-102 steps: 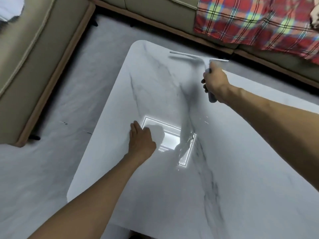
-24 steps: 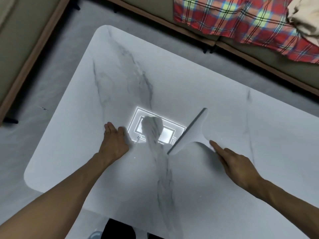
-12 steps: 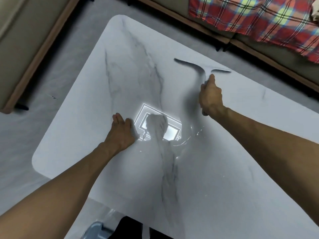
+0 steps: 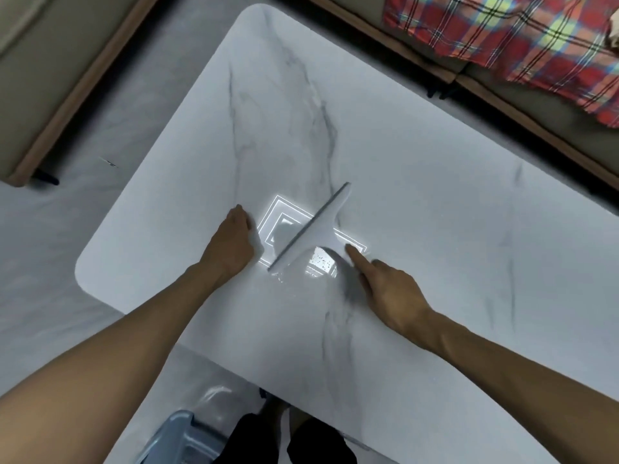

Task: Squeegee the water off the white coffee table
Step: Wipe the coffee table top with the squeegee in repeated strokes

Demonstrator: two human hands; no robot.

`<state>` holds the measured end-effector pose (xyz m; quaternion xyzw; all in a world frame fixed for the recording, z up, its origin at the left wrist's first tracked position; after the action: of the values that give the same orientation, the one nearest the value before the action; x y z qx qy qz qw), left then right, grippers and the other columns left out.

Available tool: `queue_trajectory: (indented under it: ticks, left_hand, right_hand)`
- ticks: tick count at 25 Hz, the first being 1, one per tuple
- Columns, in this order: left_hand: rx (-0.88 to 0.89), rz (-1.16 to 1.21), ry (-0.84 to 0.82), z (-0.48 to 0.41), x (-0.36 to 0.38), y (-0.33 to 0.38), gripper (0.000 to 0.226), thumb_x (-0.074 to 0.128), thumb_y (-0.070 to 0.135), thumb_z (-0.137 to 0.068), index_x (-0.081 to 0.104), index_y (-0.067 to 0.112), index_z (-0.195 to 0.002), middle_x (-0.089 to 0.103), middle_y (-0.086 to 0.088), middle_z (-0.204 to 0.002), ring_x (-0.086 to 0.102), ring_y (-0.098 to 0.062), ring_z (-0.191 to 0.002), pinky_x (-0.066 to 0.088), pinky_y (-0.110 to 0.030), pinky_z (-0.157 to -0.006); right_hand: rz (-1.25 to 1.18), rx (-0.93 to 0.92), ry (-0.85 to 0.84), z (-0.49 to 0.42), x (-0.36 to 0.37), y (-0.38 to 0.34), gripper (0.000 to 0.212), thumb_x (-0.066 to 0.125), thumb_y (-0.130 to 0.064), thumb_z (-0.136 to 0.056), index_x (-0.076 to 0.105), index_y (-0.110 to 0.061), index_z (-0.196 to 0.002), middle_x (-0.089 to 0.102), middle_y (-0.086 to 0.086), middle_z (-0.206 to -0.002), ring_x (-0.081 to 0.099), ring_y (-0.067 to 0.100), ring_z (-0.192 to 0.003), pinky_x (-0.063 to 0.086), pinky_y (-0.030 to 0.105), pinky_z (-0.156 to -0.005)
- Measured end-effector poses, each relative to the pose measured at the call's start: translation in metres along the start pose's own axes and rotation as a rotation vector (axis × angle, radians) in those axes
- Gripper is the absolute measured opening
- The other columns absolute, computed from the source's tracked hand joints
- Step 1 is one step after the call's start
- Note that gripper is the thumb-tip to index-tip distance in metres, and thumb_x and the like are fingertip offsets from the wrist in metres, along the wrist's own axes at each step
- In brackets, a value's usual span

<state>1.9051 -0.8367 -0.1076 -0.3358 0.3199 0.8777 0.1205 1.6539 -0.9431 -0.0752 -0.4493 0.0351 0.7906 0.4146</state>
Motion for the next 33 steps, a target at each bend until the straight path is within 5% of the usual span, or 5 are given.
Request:
queue_trajectory:
  ticks: [10,14,20,28,33]
  left_hand:
    - [-0.077,0.042,-0.065,0.089,0.008,-0.075,0.028,0.037,-0.002,-0.082,0.044,0.017,-0.100,0.050,0.001,-0.082,0.049,-0.021,-0.076,0.033,-0.027,-0.056]
    - [-0.211,0.109,0.047,0.107,-0.008,-0.117,0.029,0.040,-0.002,-0.085,0.045,0.017,-0.107,0.057,-0.007,-0.086,0.055,-0.024,-0.074,0.041,-0.030,-0.059]
    - [-0.189,0.049,0.093,0.128,-0.003,-0.157,0.034,0.041,-0.004,-0.082,0.042,0.017,-0.108,0.054,0.000,-0.093,0.054,-0.021,-0.078,0.039,-0.030,-0.062]
    - [0.014,-0.042,0.014,0.127,0.054,-0.110,0.036,0.044,-0.011,-0.072,0.039,0.014,-0.097,0.044,-0.013,-0.124,0.051,-0.033,-0.106,0.048,-0.041,-0.084]
    - [-0.109,-0.149,-0.141,0.123,0.073,-0.106,0.040,0.036,-0.009,-0.081,0.040,0.010,-0.116,0.009,-0.020,-0.158,0.022,-0.035,-0.143,0.037,-0.042,-0.103]
  right_hand:
    - [0.169,0.222,0.029,0.111,-0.025,0.048,0.045,0.023,-0.043,-0.101,0.025,-0.045,-0.145,0.068,-0.005,-0.097,0.065,0.024,-0.084,0.051,0.037,-0.072]
    - [0.077,-0.073,0.009,0.076,-0.002,-0.068,0.042,0.027,-0.047,-0.101,0.030,-0.047,-0.143,0.066,-0.007,-0.121,0.064,0.027,-0.102,0.050,0.038,-0.079]
    - [0.221,-0.421,-0.192,0.040,0.094,-0.195,0.046,0.027,-0.041,-0.103,0.028,-0.035,-0.148,0.063,0.005,-0.112,0.062,0.031,-0.099,0.048,0.038,-0.078]
    - [0.092,-0.136,-0.076,0.079,0.063,-0.044,0.041,0.022,-0.049,-0.100,0.018,-0.062,-0.139,0.060,-0.014,-0.128,0.062,0.023,-0.110,0.049,0.036,-0.082]
    - [0.205,0.152,-0.027,0.135,0.038,0.058,0.042,0.022,-0.045,-0.101,0.029,-0.051,-0.142,0.065,-0.013,-0.110,0.063,0.019,-0.098,0.049,0.032,-0.075]
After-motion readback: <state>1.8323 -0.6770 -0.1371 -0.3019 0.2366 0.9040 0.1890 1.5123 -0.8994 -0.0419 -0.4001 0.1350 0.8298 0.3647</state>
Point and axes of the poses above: each hand's wrist, its own z-axis away from the middle knuckle, its own x-axis out of the palm, y = z × x, the point moved 9 cm from there along -z, towards the middle knuckle
